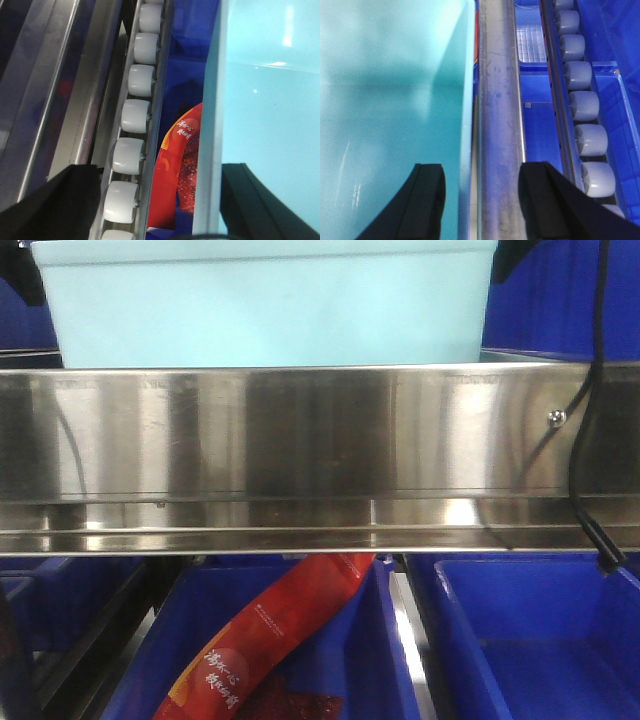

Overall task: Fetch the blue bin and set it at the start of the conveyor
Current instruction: 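Close both grippers on the opposite walls of the light-teal bin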

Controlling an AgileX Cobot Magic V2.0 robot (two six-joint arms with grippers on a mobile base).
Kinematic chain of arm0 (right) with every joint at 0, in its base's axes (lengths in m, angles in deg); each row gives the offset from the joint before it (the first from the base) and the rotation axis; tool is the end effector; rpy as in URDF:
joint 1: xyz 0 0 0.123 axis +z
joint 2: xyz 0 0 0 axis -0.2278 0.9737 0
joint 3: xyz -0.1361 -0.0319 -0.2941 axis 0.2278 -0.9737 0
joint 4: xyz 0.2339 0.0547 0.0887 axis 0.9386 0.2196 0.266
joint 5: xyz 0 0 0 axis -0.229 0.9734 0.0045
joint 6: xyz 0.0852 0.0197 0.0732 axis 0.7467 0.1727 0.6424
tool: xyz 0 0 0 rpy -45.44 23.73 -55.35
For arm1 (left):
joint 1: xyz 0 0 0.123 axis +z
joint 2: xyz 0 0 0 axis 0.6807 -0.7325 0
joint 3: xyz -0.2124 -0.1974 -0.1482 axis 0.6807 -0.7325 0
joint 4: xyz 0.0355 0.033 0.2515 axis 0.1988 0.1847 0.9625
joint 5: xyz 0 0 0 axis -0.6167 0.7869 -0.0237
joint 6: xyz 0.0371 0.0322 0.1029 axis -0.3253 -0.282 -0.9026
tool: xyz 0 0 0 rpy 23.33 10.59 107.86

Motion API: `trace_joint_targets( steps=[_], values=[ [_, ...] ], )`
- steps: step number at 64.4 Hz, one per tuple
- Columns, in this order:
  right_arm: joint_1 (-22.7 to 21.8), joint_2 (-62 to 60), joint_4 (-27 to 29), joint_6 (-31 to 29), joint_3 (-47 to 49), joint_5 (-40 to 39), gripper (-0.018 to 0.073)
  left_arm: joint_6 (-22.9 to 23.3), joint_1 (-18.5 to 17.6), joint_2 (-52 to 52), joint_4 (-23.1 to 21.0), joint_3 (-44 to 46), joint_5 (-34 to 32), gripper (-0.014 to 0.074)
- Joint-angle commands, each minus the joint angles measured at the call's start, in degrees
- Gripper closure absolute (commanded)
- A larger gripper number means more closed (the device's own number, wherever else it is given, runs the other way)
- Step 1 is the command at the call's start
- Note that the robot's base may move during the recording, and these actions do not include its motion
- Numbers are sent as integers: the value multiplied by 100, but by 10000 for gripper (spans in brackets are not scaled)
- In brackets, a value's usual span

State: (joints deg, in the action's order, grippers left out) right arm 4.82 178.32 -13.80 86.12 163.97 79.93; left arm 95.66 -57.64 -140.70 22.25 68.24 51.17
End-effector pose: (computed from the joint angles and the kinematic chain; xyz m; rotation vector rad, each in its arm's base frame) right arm 0.4369 0.1187 0.3574 0.1159 2.4781 0.0356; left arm 0.4362 -0.0842 0.3575 -0.1942 2.5270 0.1076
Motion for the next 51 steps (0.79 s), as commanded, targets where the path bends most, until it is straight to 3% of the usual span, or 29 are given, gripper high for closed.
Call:
trace_joint_targets(
  steps=[1, 21, 51],
  values=[
    [-9, -19, -61, -38, 42, -6, 315, 35, -23, 24, -51, 20, -78, 209],
    [-9, -22, -61, -38, 42, 7, 315, -96, -47, 24, -286, 20, -159, 209],
    [-9, -22, -61, -38, 42, 7, 315, -96, -162, -40, -140, 20, -159, 223]
  ],
)
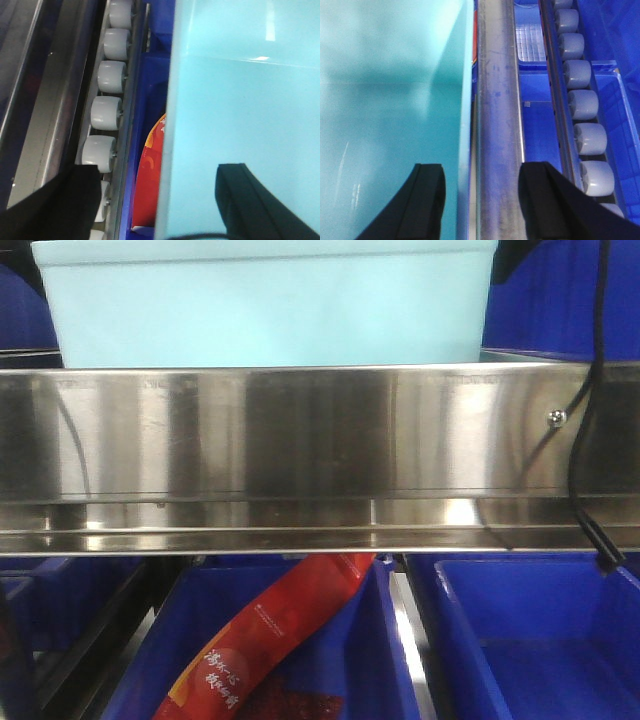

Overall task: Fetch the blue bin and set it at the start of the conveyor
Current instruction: 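Close both grippers on the opposite walls of the light-teal bin, then lift the teal bin with both grippers and pull it off the shelf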

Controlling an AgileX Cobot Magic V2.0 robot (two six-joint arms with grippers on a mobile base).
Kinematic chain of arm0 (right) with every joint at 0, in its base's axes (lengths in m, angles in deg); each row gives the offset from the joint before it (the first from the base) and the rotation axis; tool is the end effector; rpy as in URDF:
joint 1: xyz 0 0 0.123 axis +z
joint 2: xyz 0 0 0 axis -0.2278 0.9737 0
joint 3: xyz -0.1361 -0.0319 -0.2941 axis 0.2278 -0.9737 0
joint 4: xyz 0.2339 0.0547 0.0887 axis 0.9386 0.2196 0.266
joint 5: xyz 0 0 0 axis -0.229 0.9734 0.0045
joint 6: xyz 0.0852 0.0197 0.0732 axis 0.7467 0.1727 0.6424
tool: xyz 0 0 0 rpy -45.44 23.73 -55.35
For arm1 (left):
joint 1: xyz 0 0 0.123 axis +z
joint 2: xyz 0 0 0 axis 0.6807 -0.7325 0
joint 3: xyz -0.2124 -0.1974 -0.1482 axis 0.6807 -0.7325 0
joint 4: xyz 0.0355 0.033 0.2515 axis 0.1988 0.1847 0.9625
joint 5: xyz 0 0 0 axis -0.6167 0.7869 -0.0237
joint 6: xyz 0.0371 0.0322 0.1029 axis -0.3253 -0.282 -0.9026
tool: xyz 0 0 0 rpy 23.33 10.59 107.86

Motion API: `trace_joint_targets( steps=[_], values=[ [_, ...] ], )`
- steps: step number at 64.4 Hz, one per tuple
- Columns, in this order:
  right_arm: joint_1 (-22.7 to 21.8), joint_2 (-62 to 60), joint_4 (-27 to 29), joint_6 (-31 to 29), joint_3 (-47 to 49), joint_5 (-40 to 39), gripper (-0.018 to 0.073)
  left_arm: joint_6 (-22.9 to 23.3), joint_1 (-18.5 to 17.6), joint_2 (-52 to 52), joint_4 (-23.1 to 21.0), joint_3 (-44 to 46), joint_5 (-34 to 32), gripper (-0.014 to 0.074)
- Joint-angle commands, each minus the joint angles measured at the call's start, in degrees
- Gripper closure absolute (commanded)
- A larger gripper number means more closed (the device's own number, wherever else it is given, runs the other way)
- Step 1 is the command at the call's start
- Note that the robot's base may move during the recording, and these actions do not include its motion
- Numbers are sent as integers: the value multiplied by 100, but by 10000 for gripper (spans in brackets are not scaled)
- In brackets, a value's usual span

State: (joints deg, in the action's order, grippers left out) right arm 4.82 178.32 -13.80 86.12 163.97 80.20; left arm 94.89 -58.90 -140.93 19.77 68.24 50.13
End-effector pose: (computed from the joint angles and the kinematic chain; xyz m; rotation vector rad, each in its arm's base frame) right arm 0.4365 0.1185 0.3571 0.1168 2.4824 0.0331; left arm 0.4356 -0.0987 0.3556 -0.1594 2.5326 0.0445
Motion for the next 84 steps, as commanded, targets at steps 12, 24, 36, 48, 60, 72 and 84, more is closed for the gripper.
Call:
trace_joint_targets(
  steps=[12, 24, 36, 48, 60, 72, 84],
  values=[
    [4, -22, -61, -38, 42, -33, 385, 3, -36, -18, 124, 20, -52, 283],
    [39, -22, -61, -38, 42, -33, 724, 66, -36, -18, 113, 20, -52, 535],
    [49, -22, -61, -38, 42, -43, 712, 66, -36, -18, 89, 20, -52, 708],
    [49, -22, -155, -38, 42, -96, 713, 66, -36, -18, 89, 20, -94, 707],
    [49, -188, -155, 67, 236, 174, 713, 178, -36, 268, 89, 20, -52, 707],
    [72, -569, -172, 108, 173, 222, 713, 394, -209, 803, 126, -51, -112, 707],
    [377, -1143, -878, 641, -497, -5, 713, 1153, -674, 1204, 935, -651, -211, 707]
  ],
)
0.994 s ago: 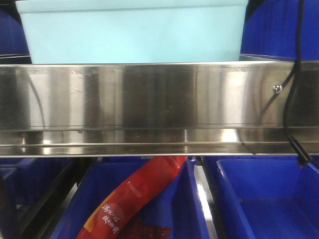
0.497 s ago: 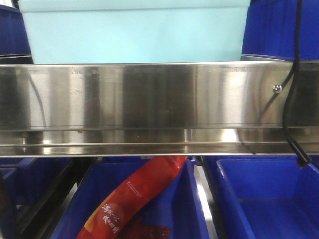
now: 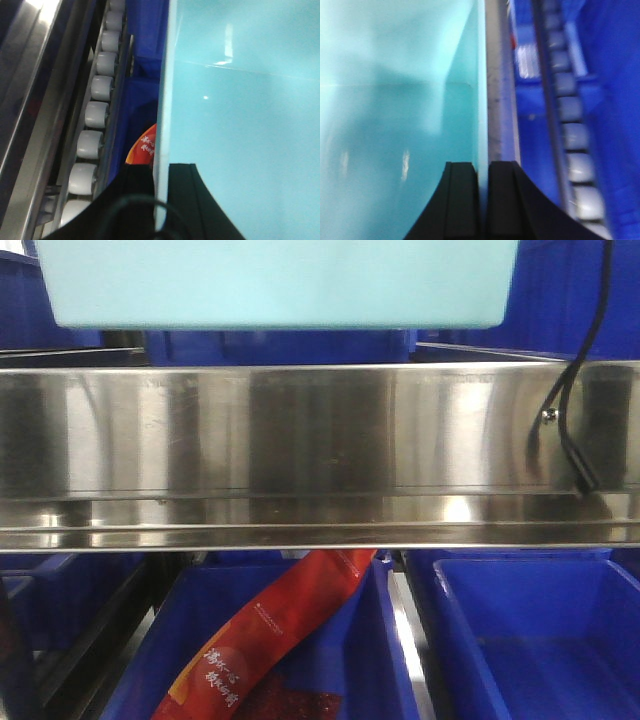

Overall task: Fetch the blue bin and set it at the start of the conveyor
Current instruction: 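Lift the teal bin with both grippers and pull it off the shelf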

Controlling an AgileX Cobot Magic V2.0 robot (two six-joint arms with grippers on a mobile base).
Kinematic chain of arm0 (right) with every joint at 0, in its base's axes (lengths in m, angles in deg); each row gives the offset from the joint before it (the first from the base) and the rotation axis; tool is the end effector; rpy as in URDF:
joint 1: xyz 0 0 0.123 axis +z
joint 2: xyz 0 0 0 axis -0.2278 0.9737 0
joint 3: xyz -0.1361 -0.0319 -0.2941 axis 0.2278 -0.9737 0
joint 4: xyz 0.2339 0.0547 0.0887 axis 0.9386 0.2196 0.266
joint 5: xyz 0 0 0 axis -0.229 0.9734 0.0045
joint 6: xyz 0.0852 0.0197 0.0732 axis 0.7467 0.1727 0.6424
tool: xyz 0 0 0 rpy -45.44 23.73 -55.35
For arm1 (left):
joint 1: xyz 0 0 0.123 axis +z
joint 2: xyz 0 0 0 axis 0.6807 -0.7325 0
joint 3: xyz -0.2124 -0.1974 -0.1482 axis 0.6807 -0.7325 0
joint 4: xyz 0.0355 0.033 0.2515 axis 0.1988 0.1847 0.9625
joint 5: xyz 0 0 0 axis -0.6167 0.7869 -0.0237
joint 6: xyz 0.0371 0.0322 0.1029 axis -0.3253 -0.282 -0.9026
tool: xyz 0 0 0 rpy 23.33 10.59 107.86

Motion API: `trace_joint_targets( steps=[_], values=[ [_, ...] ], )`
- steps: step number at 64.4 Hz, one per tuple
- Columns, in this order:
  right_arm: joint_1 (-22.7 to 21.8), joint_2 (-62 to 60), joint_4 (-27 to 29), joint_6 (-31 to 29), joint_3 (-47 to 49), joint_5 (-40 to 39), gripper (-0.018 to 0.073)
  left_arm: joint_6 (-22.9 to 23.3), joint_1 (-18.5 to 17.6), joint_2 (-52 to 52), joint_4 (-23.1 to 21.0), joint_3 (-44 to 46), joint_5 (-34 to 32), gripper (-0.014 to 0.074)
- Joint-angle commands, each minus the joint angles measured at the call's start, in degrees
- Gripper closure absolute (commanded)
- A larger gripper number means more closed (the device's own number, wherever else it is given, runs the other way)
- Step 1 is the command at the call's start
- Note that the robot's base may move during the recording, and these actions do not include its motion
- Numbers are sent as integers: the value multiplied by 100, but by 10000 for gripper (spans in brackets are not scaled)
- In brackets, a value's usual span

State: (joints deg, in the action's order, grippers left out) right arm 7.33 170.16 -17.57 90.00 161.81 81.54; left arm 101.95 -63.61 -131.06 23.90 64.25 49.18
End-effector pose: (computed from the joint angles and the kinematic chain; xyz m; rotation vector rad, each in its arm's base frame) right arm 0.3948 0.1171 0.4065 0.1390 2.3817 0.0418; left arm 0.3846 -0.1116 0.4094 -0.1930 2.3918 -0.0177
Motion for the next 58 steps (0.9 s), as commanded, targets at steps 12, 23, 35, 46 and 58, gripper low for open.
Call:
trace_joint_targets(
  steps=[12, 23, 35, 46, 58],
  values=[
    [230, -921, -516, 312, -844, -426, 713, 843, -574, 760, 683, -1028, -388, 707],
    [393, -1402, -638, 530, -1386, -680, 713, 1111, -830, 1139, 1105, -1262, -420, 707],
    [533, -1526, -728, 565, -1424, -736, 713, 1111, -831, 1287, 1167, -1262, -525, 707],
    [533, -1559, -747, 565, -1424, -714, 713, 1099, -831, 1296, 1195, -1262, -482, 707],
    [533, -1559, -747, 565, -1424, -703, 713, 1099, -831, 1296, 1339, -1262, -482, 707]
  ],
)
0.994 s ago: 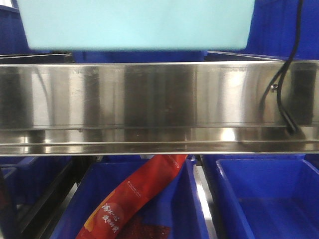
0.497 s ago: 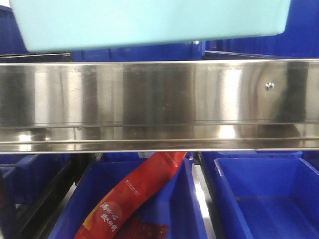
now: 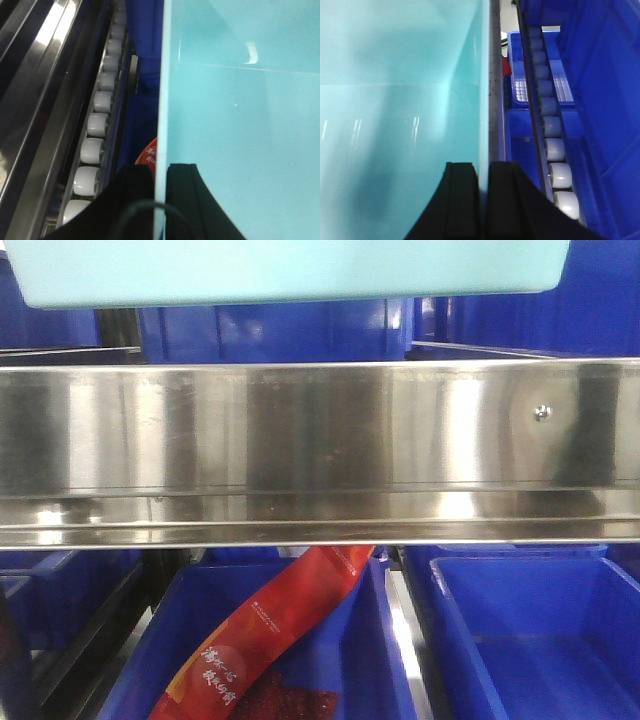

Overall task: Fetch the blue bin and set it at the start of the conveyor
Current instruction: 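Lift the teal bin with both grippers and pull it off the shelf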

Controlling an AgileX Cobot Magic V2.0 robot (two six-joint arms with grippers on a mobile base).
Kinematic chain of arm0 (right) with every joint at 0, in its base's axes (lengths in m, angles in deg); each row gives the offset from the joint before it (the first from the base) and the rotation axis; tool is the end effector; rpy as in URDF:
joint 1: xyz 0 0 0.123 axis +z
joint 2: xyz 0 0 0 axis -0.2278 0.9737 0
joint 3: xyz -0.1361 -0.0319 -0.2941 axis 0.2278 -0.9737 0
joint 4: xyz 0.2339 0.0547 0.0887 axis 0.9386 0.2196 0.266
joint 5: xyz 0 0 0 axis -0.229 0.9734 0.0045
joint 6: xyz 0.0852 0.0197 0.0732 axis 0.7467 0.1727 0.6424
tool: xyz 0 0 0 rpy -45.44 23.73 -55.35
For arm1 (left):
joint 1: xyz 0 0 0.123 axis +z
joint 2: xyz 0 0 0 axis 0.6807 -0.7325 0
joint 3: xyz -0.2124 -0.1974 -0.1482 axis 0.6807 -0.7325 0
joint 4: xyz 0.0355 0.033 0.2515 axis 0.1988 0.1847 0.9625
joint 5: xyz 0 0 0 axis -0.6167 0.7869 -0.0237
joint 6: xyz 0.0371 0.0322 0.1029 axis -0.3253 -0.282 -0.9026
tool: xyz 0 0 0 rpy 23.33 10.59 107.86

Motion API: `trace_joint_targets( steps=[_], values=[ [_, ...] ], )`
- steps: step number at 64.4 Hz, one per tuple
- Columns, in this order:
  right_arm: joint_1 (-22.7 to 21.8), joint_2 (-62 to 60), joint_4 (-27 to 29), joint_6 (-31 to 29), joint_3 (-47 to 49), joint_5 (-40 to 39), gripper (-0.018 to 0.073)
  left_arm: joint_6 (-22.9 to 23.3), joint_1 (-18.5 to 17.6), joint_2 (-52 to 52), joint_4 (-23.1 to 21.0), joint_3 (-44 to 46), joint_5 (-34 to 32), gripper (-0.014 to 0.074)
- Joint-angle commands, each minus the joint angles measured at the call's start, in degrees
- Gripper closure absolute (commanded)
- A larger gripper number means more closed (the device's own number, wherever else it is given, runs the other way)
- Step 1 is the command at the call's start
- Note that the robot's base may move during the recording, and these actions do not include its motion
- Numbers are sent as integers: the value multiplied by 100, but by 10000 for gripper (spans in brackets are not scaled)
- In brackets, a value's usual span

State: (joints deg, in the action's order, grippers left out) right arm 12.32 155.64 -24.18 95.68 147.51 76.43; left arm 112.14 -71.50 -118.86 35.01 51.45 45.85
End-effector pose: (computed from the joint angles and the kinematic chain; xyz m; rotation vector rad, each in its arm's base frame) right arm 0.3195 0.1119 0.4299 0.0897 2.2578 0.0631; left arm 0.3163 -0.1188 0.4271 -0.1555 2.2632 0.0011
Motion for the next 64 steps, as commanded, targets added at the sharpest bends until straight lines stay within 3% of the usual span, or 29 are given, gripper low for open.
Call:
trace_joint_targets(
  steps=[1, 10, 15, 31, 64],
  values=[
    [35, -107, -86, -3, 6, -193, 713, 81, -42, 76, 240, 18, -149, 707],
    [35, -107, -86, -3, 6, -109, 713, 81, -42, 76, 318, 31, -191, 707],
    [76, -202, -38, 16, 6, 59, 713, 81, -42, 90, 131, 143, 22, 707],
    [144, -475, -363, 276, 6, 186, 713, 81, -42, 451, 141, 153, -123, 707],
    [156, -501, -374, 276, 6, -194, 713, 81, -42, 679, 202, 61, -245, 707]
  ],
)
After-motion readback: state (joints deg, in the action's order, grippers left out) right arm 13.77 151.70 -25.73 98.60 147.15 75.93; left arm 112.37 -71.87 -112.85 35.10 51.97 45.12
